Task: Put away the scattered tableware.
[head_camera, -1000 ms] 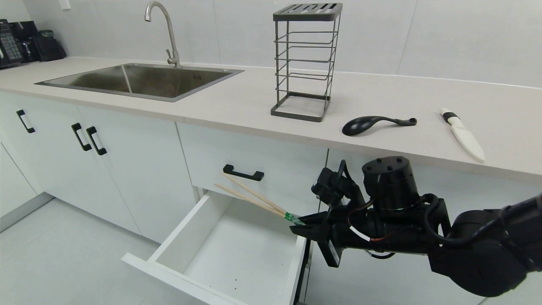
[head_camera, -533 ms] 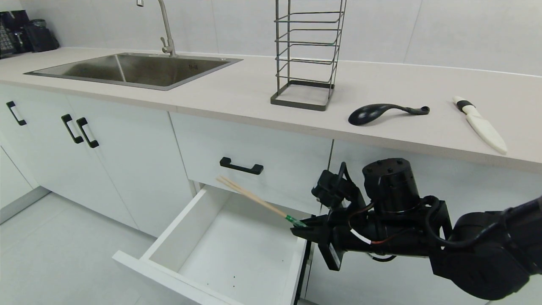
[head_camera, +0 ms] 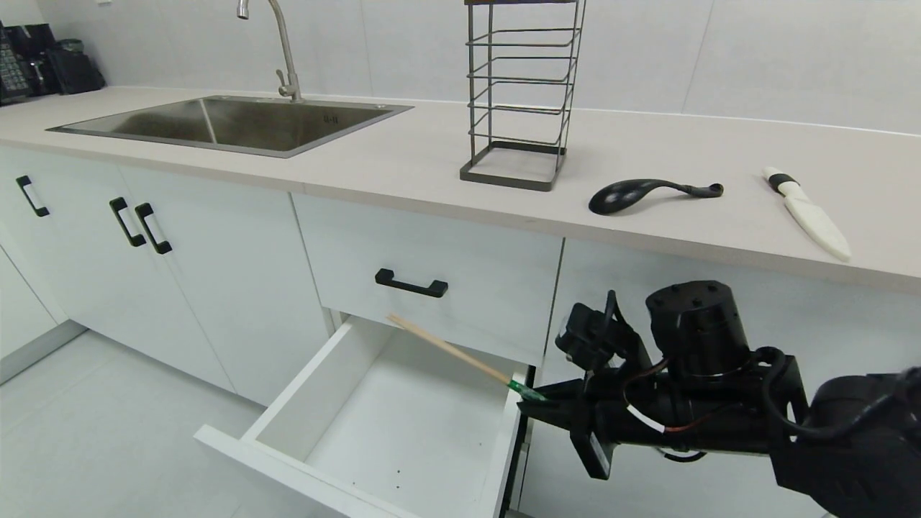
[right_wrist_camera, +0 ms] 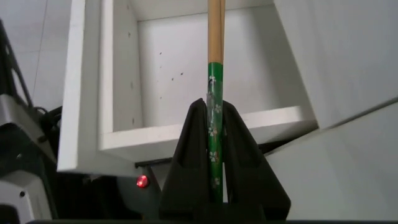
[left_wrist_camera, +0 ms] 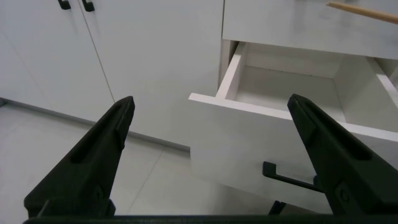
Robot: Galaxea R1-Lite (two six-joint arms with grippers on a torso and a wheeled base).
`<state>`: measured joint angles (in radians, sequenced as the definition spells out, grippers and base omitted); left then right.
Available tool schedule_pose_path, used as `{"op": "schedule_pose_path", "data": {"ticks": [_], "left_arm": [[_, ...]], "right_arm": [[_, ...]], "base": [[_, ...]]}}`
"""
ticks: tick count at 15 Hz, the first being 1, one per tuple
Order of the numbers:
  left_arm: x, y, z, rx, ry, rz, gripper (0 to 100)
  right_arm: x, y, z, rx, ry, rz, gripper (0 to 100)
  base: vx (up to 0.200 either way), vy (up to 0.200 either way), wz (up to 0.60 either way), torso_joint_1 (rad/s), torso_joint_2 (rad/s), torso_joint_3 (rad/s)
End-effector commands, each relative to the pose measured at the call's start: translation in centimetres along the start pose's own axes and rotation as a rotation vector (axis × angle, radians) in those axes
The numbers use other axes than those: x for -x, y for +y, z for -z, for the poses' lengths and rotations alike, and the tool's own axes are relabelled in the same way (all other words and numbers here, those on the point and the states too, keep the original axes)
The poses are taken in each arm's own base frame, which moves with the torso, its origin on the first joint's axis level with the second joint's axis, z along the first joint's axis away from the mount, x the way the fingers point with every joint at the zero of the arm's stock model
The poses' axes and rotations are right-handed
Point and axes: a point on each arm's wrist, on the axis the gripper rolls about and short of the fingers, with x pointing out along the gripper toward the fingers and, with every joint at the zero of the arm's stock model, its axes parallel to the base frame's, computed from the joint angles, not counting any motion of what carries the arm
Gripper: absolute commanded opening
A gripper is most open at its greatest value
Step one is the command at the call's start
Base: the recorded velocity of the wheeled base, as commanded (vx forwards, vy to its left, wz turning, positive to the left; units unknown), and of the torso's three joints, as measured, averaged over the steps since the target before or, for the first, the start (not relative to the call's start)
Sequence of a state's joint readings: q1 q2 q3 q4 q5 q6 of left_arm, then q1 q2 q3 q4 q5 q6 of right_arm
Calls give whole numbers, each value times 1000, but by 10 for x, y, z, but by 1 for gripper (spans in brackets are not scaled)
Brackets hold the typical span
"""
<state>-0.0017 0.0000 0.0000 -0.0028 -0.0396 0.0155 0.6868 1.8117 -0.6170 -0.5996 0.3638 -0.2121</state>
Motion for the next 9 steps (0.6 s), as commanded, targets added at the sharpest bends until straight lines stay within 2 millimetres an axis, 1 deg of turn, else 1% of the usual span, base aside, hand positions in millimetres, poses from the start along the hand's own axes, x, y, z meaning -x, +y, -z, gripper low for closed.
{"op": "schedule_pose_path", "data": {"ticks": [1, 4, 6, 7, 8, 9], "left_arm": [[0, 0, 0, 0, 0, 0, 100], [0, 0, 0, 0, 0, 0, 100], [0, 0, 0, 0, 0, 0, 100], [0, 0, 0, 0, 0, 0, 100], [0, 0, 0, 0, 0, 0, 100], [0, 0, 0, 0, 0, 0, 100]], "right_arm": [[23, 13, 2, 44, -26, -30, 0], [37, 15, -1, 82, -58, -33, 0], [35, 22, -9, 106, -86, -74, 0], [30, 28, -11, 119, -84, -96, 0], [23, 31, -11, 122, -70, -108, 0], [7, 32, -14, 125, -58, -126, 0]], "base": [[0, 0, 0, 0, 0, 0], [0, 0, 0, 0, 0, 0], [0, 0, 0, 0, 0, 0], [0, 0, 0, 0, 0, 0], [0, 0, 0, 0, 0, 0], [0, 0, 0, 0, 0, 0]]}}
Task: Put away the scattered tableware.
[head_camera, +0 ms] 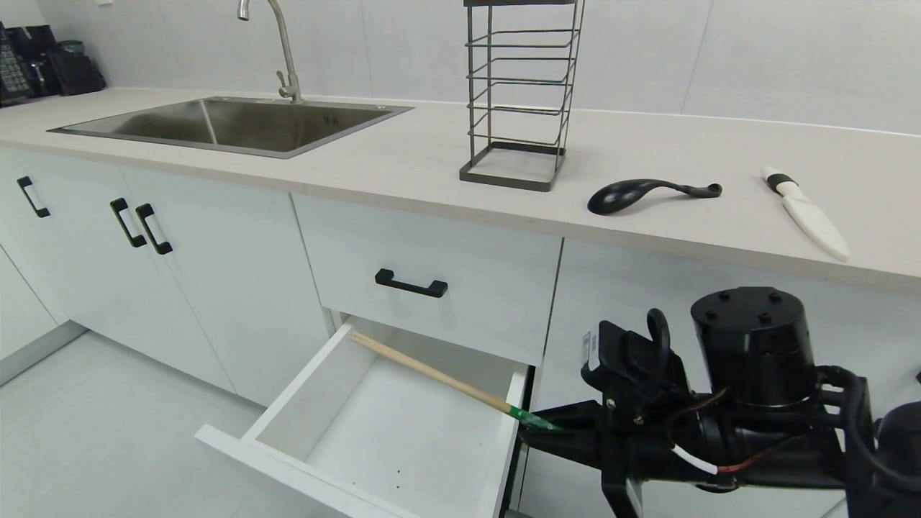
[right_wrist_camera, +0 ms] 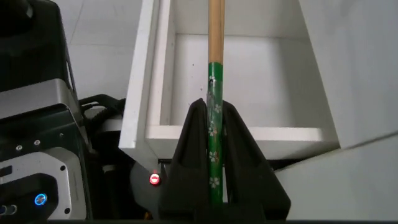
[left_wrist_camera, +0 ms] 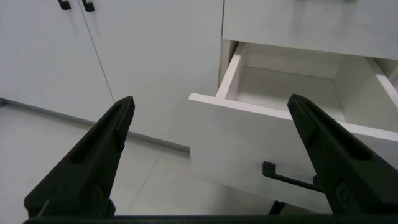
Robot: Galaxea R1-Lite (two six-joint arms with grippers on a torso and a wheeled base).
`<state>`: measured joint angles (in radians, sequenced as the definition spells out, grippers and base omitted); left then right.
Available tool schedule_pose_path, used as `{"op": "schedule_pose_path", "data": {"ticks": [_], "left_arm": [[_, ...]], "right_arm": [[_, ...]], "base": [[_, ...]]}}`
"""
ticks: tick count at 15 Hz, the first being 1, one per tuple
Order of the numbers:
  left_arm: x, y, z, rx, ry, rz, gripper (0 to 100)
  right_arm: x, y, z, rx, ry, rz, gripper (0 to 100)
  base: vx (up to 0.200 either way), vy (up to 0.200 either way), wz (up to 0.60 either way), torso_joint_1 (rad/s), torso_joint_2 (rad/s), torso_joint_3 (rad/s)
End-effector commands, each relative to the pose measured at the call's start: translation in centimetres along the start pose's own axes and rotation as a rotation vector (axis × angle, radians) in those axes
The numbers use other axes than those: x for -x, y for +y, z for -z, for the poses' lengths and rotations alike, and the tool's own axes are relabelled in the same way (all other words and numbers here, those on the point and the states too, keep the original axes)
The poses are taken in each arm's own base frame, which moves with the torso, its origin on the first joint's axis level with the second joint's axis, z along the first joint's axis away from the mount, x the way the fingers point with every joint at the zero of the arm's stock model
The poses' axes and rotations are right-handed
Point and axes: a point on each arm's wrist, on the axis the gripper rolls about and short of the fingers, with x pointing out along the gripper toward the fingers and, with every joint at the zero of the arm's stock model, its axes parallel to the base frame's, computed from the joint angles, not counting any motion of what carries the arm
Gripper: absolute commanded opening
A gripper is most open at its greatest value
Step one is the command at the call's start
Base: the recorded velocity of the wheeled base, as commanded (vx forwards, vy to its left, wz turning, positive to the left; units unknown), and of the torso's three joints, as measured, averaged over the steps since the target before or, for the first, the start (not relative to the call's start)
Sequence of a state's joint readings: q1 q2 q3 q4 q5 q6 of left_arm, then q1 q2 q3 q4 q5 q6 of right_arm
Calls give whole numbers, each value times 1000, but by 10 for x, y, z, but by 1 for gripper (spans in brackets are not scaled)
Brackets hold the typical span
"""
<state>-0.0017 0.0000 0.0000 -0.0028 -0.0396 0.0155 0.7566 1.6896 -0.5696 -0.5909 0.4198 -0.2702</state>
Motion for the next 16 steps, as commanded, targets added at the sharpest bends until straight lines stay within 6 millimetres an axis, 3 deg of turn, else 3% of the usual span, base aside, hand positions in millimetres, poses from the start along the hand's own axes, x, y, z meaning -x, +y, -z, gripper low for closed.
{"op": "schedule_pose_path", "data": {"ticks": [1, 8, 16], "left_arm": [[0, 0, 0, 0, 0, 0, 100], [0, 0, 0, 0, 0, -1, 100], [0, 0, 0, 0, 0, 0, 100]], "right_arm": [[-23, 0, -2, 6, 18, -30, 0], [-99, -11, 4, -88, 123, 127, 0], [-137, -17, 28, -124, 207, 186, 0]], "base": [[0, 0, 0, 0, 0, 0], [0, 0, 0, 0, 0, 0], [0, 0, 0, 0, 0, 0]]}}
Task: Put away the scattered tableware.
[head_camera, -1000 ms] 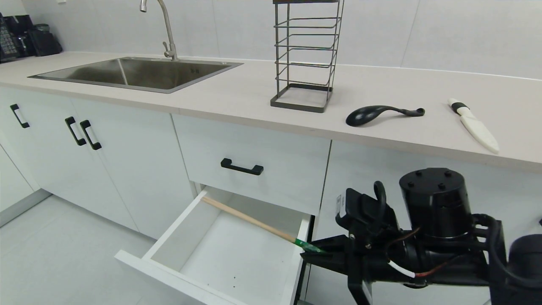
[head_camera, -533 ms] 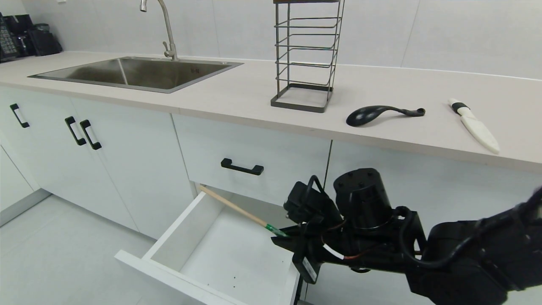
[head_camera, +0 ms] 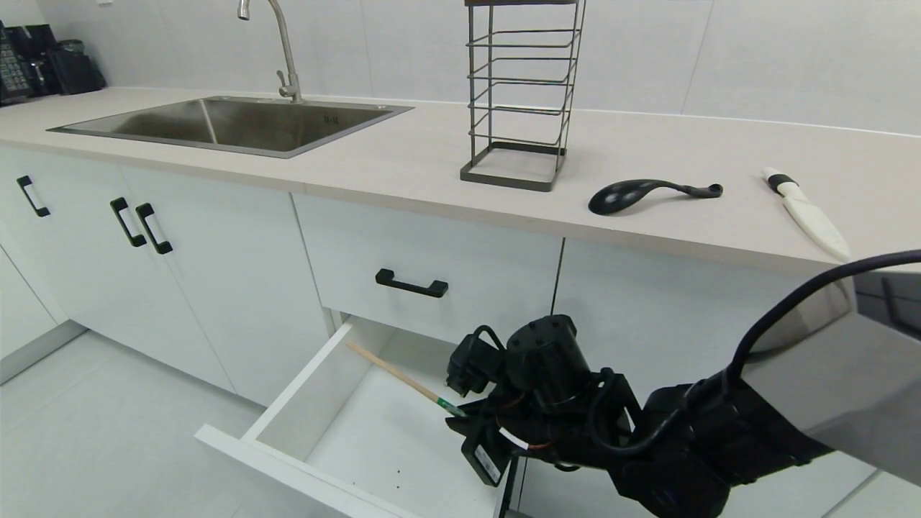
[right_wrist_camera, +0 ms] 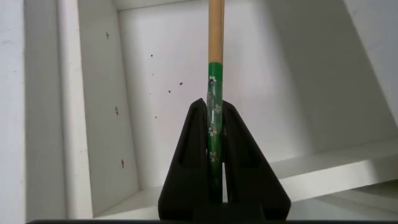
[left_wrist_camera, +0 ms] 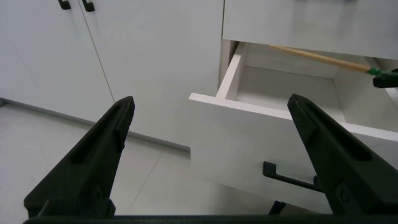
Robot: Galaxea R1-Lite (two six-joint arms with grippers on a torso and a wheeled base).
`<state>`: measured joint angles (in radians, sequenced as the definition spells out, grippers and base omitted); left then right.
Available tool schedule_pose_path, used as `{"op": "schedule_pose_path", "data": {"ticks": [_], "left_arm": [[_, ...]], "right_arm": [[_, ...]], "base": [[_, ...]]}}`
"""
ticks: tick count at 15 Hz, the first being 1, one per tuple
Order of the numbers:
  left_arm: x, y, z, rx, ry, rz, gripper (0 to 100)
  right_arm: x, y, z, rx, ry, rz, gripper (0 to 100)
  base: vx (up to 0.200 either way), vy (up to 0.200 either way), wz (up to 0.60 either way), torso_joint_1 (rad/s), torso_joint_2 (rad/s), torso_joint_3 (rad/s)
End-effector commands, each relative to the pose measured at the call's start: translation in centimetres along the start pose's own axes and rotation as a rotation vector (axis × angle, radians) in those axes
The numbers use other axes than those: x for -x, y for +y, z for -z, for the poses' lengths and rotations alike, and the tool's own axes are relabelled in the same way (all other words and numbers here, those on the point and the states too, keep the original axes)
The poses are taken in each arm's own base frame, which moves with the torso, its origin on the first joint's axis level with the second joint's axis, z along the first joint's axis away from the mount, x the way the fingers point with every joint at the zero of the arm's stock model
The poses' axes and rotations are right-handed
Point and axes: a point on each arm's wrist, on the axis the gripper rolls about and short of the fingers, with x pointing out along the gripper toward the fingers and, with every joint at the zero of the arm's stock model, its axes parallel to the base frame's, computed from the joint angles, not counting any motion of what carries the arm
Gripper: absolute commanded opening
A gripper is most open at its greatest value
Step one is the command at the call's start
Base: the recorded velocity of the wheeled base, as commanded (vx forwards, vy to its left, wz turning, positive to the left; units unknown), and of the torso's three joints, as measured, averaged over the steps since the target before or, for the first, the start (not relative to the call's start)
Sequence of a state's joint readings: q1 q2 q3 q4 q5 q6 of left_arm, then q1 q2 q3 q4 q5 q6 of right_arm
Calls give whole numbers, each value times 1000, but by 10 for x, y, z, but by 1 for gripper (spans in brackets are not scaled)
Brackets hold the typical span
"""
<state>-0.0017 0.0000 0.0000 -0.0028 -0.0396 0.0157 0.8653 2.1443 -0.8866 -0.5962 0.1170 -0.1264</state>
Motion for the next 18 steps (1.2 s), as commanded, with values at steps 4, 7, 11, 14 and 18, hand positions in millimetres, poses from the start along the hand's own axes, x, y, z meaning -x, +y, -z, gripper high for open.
{"op": "schedule_pose_path", "data": {"ticks": [4, 7, 11, 14, 18], "left_arm": [[0, 0, 0, 0, 0, 0, 100], [0, 0, 0, 0, 0, 0, 100], [0, 0, 0, 0, 0, 0, 100], [0, 0, 0, -1, 0, -1, 100], [0, 0, 0, 0, 0, 0, 100]], "right_arm": [[-31, 0, 6, -41, 32, 68, 0], [-39, 1, 6, -39, 31, 78, 0], [-53, 6, 12, -30, 55, 106, 0], [-58, 6, 17, -29, 75, 126, 0], [-63, 14, 17, -16, 73, 116, 0]], "base": [[0, 0, 0, 0, 0, 0], [0, 0, 0, 0, 0, 0], [0, 0, 0, 0, 0, 0], [0, 0, 0, 0, 0, 0], [0, 0, 0, 0, 0, 0]]}}
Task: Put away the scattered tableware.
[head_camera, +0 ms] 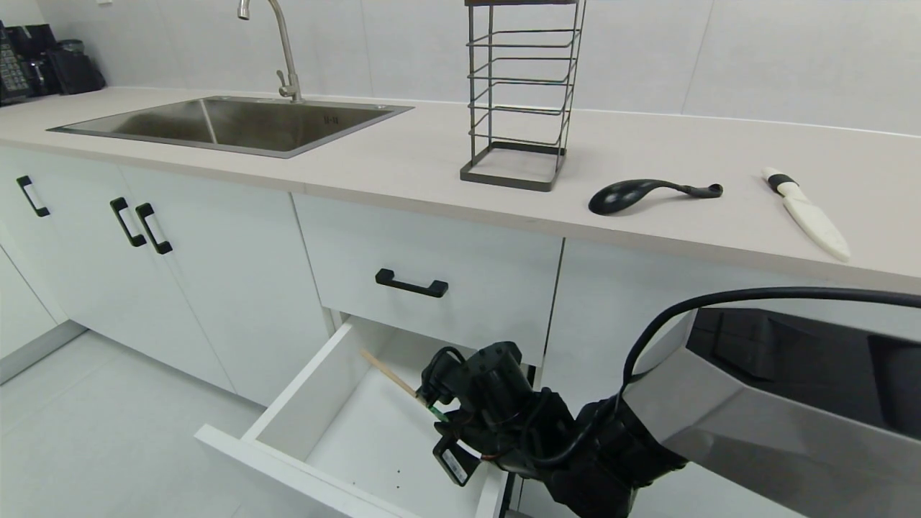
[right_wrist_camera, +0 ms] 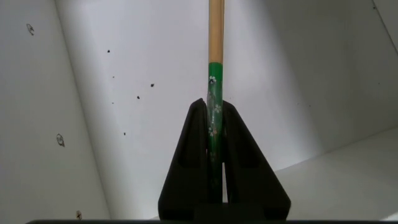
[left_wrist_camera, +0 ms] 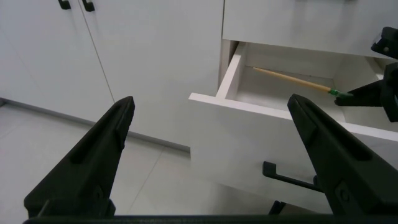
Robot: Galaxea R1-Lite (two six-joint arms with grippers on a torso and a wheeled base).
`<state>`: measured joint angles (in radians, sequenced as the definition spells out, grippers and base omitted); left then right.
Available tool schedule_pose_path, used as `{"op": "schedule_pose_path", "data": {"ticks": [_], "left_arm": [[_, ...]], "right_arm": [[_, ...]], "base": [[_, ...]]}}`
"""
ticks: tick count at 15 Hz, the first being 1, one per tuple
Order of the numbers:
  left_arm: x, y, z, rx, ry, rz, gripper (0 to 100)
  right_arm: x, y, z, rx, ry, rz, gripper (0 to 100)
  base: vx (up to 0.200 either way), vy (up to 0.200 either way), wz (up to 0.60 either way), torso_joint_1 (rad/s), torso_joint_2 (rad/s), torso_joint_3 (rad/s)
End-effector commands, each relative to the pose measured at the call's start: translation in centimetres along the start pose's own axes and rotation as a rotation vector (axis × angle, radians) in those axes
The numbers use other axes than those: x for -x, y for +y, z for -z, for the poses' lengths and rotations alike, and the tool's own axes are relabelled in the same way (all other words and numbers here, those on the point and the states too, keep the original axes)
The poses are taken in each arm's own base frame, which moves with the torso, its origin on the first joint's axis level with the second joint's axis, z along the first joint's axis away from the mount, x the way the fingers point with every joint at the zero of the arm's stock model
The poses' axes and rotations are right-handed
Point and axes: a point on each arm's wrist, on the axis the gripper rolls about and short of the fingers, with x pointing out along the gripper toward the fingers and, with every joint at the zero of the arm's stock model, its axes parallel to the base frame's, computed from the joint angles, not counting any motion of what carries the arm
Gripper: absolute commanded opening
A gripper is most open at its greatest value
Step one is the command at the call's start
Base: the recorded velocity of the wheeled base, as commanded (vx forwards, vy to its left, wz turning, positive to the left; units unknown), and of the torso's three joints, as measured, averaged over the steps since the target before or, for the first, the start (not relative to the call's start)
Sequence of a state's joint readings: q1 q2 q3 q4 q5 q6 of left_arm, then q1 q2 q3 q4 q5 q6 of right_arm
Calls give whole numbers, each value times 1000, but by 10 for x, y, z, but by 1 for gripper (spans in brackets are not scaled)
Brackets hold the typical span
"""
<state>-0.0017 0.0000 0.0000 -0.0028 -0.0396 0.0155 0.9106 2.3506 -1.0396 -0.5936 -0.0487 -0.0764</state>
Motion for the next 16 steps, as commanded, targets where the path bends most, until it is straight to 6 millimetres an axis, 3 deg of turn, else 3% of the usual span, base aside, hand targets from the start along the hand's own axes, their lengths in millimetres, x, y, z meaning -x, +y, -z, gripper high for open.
{"op": "schedule_pose_path", "data": {"ticks": [1, 11, 12, 15, 16], "left_arm": [[0, 0, 0, 0, 0, -1, 100], [0, 0, 0, 0, 0, 0, 100], [0, 0, 0, 0, 0, -1, 100], [0, 0, 0, 0, 0, 0, 100], [0, 0, 0, 0, 0, -1, 100]], "right_arm": [[-4, 11, 3, 17, 9, -18, 0], [-18, 16, 20, 28, 69, -16, 0], [-18, 19, 22, 32, 74, -27, 100], [-17, 21, 19, 36, 65, -20, 100], [-9, 20, 10, 36, 35, -20, 100]], "base": [[0, 0, 0, 0, 0, 0], [0, 0, 0, 0, 0, 0], [0, 0, 0, 0, 0, 0], [0, 0, 0, 0, 0, 0], [0, 0, 0, 0, 0, 0]]}}
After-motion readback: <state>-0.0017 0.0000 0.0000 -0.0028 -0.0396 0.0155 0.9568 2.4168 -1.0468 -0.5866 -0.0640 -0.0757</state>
